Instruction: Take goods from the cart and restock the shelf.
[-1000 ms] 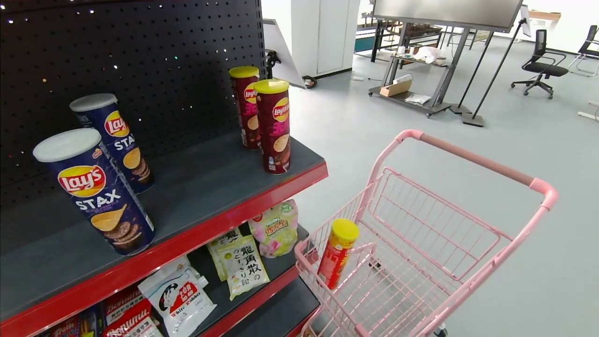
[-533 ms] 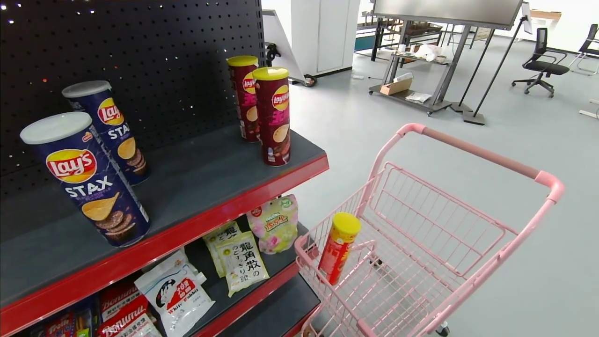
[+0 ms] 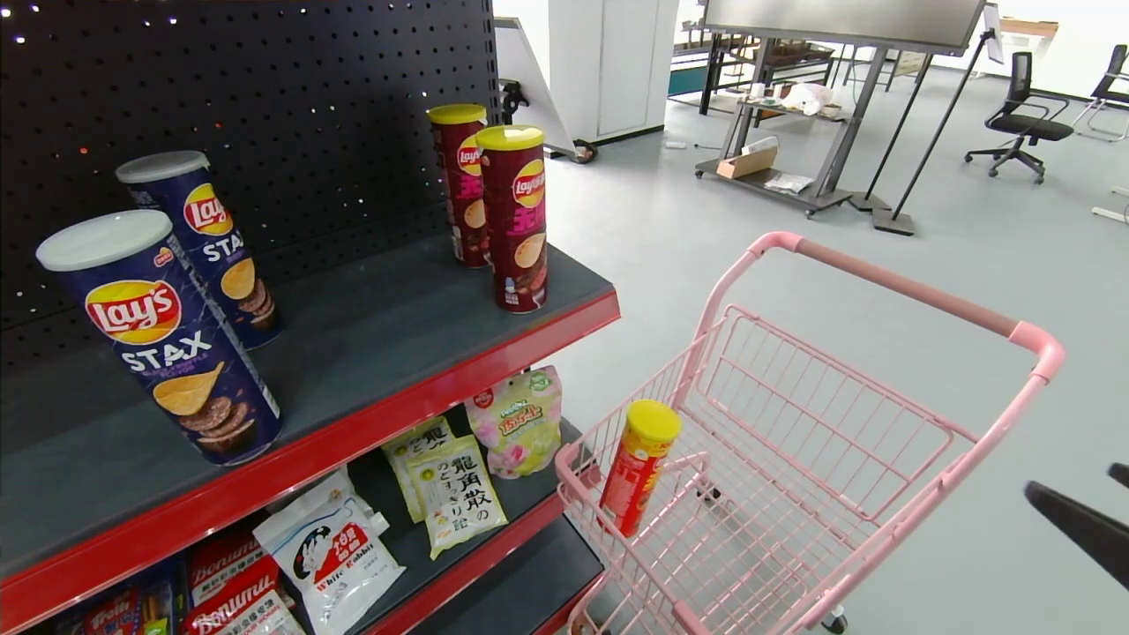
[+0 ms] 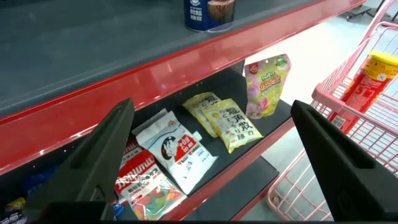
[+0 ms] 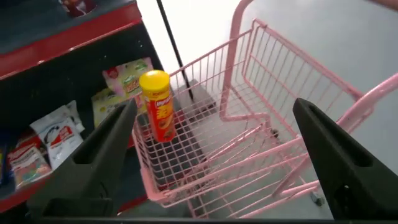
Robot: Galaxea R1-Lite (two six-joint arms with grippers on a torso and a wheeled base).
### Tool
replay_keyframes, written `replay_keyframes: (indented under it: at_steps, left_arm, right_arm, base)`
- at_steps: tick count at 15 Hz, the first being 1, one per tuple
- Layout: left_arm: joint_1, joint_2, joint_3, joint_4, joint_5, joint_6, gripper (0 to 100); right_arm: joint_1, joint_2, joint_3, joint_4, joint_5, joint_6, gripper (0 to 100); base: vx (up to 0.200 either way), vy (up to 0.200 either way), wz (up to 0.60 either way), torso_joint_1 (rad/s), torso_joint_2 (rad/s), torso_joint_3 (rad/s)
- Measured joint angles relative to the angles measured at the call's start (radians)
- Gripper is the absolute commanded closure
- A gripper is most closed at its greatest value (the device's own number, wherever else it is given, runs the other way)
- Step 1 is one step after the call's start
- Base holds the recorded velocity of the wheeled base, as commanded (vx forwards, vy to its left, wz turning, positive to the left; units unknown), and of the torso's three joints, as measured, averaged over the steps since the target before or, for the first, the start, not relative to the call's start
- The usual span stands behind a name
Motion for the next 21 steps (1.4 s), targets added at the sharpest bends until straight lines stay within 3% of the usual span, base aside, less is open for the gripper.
replay_keyframes:
  at_steps: [4,7,11,16,21]
  left_arm:
    - [0.000,0.000,0.000,0.000,0.000,0.000,0]
    - [0.000,0.000,0.000,0.000,-0.001,0.000,0]
    - [0.000,0.000,0.000,0.000,-0.001,0.000,0]
    - [0.000,0.000,0.000,0.000,-0.001,0.000,0]
    - [0.000,0.000,0.000,0.000,-0.001,0.000,0]
  right_arm:
    - [0.066,0.336,-0.021,-0.143,0.160,-0.003,0]
    - [0.124,0.585,-0.027,-0.344,0.196,-0.029,0]
    - [0.217,0.903,-0.036,-0.610,0.207,-0.051,0]
    - [0.268,1.210,-0.141,-0.760,0.173,-0.053,0]
    - [0.291,1.387,-0.246,-0.794,0.147,-0.052,0]
  base:
    - [0.000,0.000,0.00,0.000,0.00,0.000]
    - [0.000,0.000,0.00,0.000,0.00,0.000]
    - [0.000,0.000,0.00,0.000,0.00,0.000]
    - [0.000,0.000,0.00,0.000,0.00,0.000]
    - [0.000,0.000,0.00,0.000,0.00,0.000]
